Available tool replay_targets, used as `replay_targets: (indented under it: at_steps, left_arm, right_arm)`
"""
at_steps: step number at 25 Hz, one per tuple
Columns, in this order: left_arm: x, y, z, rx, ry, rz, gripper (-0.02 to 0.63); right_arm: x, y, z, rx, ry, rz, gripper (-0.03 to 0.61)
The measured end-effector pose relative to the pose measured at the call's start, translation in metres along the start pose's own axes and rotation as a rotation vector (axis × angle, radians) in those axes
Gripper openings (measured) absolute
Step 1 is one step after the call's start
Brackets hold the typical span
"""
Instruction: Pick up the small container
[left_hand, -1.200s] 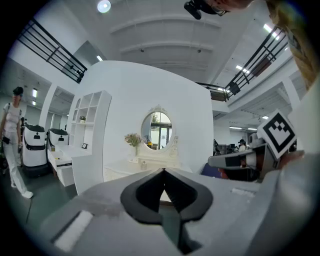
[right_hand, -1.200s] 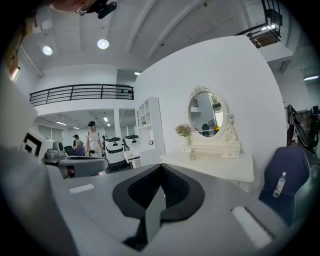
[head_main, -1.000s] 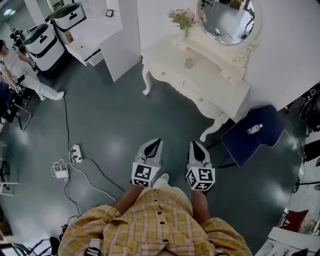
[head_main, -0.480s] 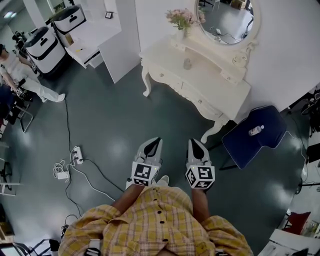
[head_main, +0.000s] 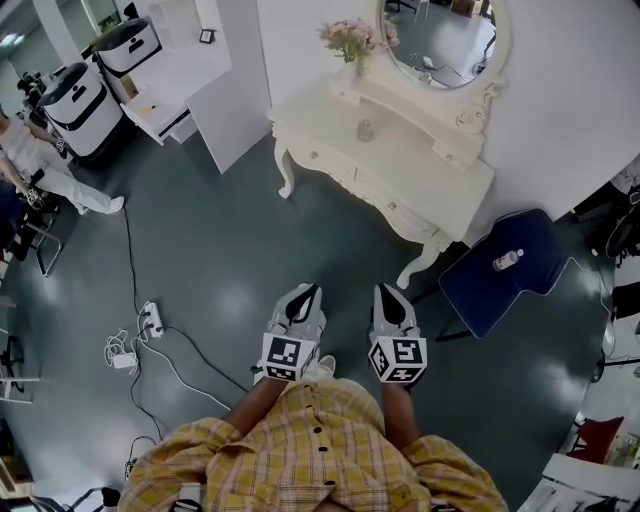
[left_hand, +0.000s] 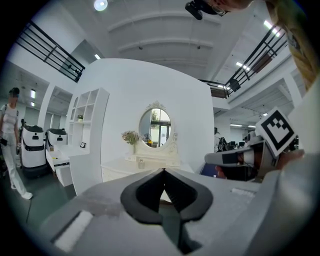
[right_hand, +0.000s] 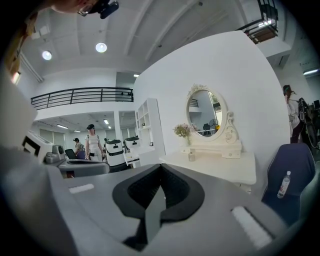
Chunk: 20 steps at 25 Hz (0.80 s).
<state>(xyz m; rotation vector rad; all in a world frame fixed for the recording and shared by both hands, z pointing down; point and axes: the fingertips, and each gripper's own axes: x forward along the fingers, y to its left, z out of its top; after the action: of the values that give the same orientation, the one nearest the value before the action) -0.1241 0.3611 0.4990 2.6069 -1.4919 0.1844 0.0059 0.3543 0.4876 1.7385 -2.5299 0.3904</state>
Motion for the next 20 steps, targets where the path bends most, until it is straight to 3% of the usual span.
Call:
replay_targets:
  at_steps: [20]
  left_arm:
    - [0.091,0.013,-0.008,-0.026,0.034,-0.042,-0.005]
  right_arm:
    - [0.057,-0.054,0.001,-0.003,0.03,-0.03,0.0]
